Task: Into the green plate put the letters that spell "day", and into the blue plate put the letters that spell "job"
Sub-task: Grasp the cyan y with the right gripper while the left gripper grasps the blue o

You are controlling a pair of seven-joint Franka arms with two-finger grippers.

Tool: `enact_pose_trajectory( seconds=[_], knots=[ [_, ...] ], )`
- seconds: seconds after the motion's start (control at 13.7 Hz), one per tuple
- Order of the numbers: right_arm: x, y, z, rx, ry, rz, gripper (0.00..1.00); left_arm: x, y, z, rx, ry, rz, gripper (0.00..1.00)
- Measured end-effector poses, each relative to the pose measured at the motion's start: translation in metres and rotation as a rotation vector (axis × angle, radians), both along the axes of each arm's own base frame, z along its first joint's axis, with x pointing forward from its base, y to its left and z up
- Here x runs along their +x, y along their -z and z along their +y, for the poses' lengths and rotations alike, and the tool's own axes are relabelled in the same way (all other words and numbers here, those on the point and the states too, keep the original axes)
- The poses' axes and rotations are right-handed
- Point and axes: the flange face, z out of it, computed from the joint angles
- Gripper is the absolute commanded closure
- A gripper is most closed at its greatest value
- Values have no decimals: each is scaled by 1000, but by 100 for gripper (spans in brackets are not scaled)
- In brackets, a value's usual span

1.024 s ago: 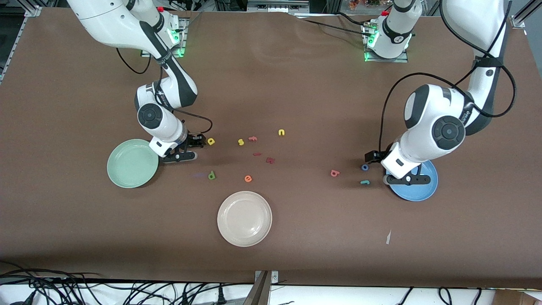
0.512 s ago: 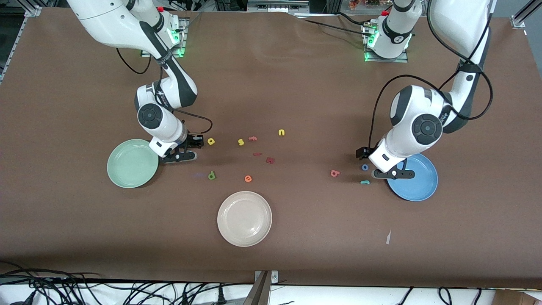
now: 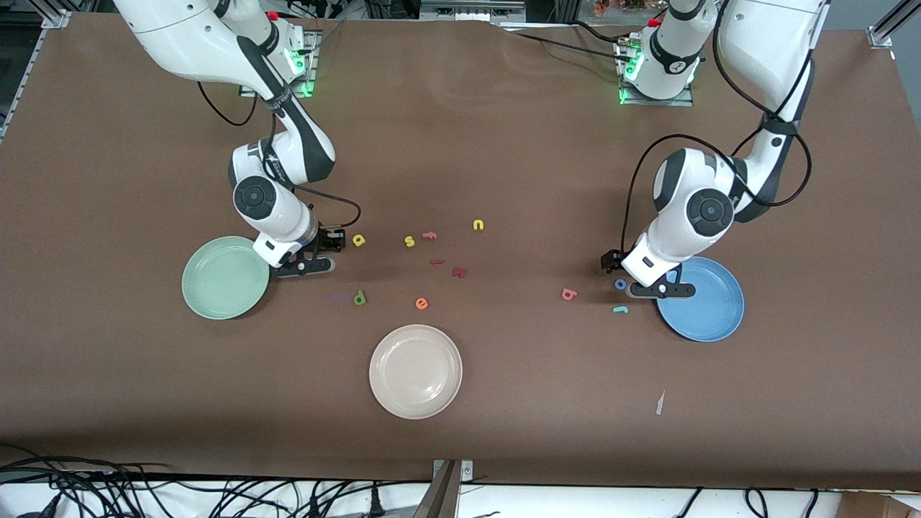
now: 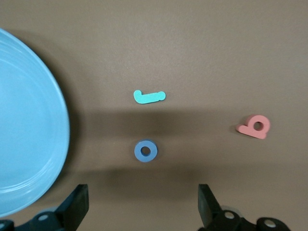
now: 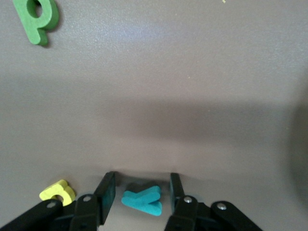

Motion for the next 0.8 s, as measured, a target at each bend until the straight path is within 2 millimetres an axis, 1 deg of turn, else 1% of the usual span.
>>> enact_pose_trajectory(
  seconds=[0.15,0.29,0.66,0.8],
  knots=[
    [0,0,0,0,2,1,47,-3,18,-1,2,2,5,0],
    [0,0,0,-1,3,1,47,-4,29,-2,2,3,0,0],
    [-1,1,0,-6,8,13,48,-5,46,-6,1,9,-10,1],
    [-1,1,0,-6,9,15,53,-2,52,-7,-1,9,-18,5]
  ],
)
